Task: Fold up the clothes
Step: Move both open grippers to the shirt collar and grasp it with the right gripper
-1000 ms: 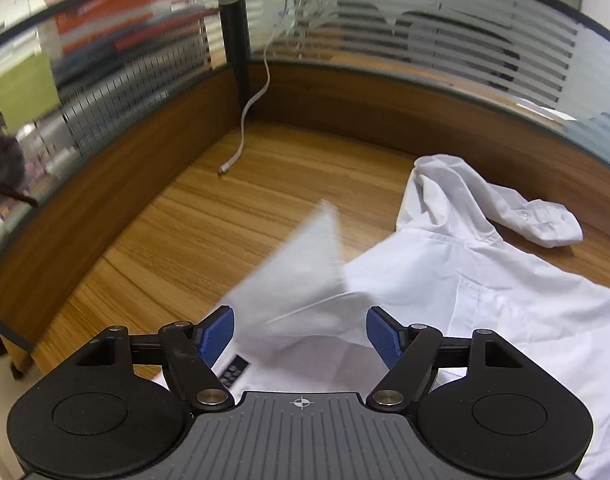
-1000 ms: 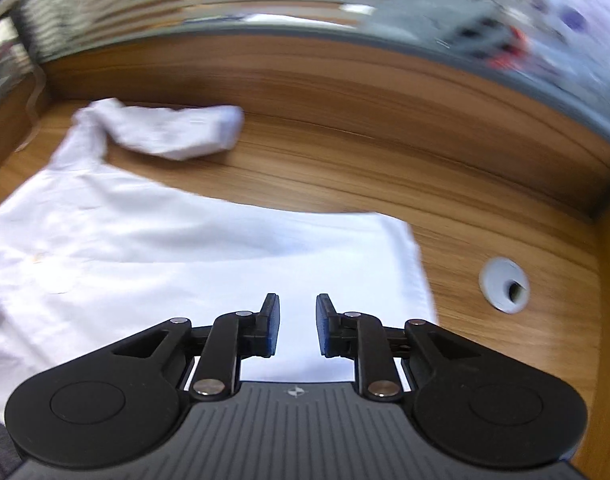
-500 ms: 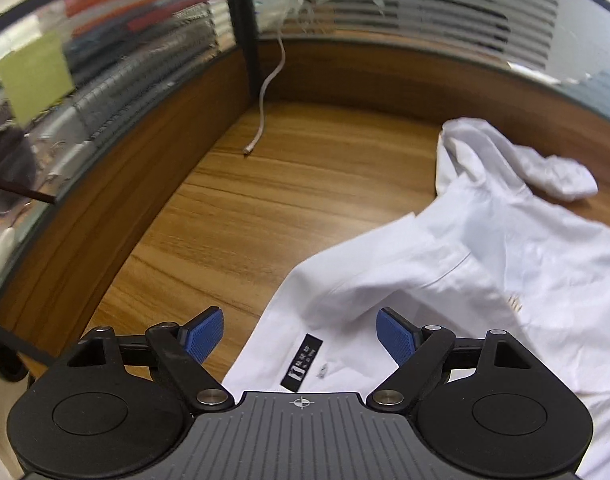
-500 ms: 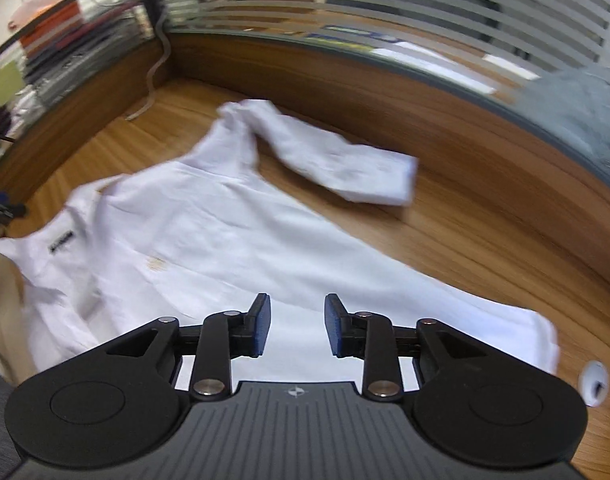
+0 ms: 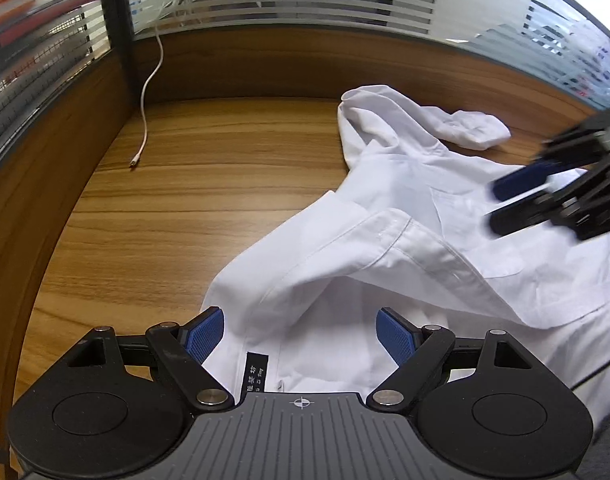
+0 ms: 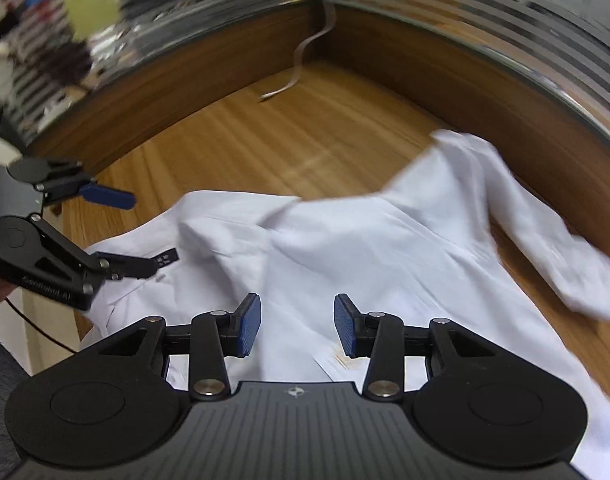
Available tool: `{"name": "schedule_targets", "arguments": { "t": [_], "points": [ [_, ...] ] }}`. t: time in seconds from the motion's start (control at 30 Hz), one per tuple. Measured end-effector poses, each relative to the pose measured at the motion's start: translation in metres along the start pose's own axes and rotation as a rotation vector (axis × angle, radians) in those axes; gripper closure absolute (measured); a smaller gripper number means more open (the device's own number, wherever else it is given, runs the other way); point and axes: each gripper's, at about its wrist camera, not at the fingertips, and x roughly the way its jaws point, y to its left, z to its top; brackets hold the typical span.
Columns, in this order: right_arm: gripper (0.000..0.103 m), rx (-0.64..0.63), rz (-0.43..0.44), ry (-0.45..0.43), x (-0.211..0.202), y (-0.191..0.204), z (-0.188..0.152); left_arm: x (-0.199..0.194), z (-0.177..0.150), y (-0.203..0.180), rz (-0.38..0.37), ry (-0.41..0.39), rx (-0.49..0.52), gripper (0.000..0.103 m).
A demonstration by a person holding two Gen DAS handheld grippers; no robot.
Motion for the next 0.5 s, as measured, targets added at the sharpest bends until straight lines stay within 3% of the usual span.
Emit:
{"name": "schedule_targets", "arguments": {
  "t": [0.1, 0.2, 0.23, 0.3, 0.37, 0.5],
  "points": [
    [0.045, -0.068, 0.000, 0.011, 0.027, 0.022, 0.012, 0.000, -0.001, 0.004, -0.050, -0.001, -0.014, 0.018],
    [0.045, -0.106, 0.001, 0.053, 0.053, 0.032, 0.018, 0.004, -0.002, 0.004, -0.103, 0.009, -0.003, 0.021],
    [0.049, -0.107, 0.007, 0.071, 0.059, 0.033, 0.019, 0.006, -0.003, 0.003, -0.119, 0.014, 0.000, 0.023],
    [0.080, -0.098, 0.020, 0.094, 0.065, 0.031, 0.020, 0.009, -0.006, 0.000, -0.150, 0.025, 0.016, 0.026],
    [0.091, -0.085, 0.034, 0.086, 0.061, 0.028, 0.022, 0.013, -0.008, -0.005, -0.172, 0.031, 0.039, 0.036],
    [0.092, -0.061, 0.048, 0.034, 0.039, 0.022, 0.026, 0.029, -0.005, -0.020, -0.218, 0.029, 0.063, 0.059]
  ]
}}
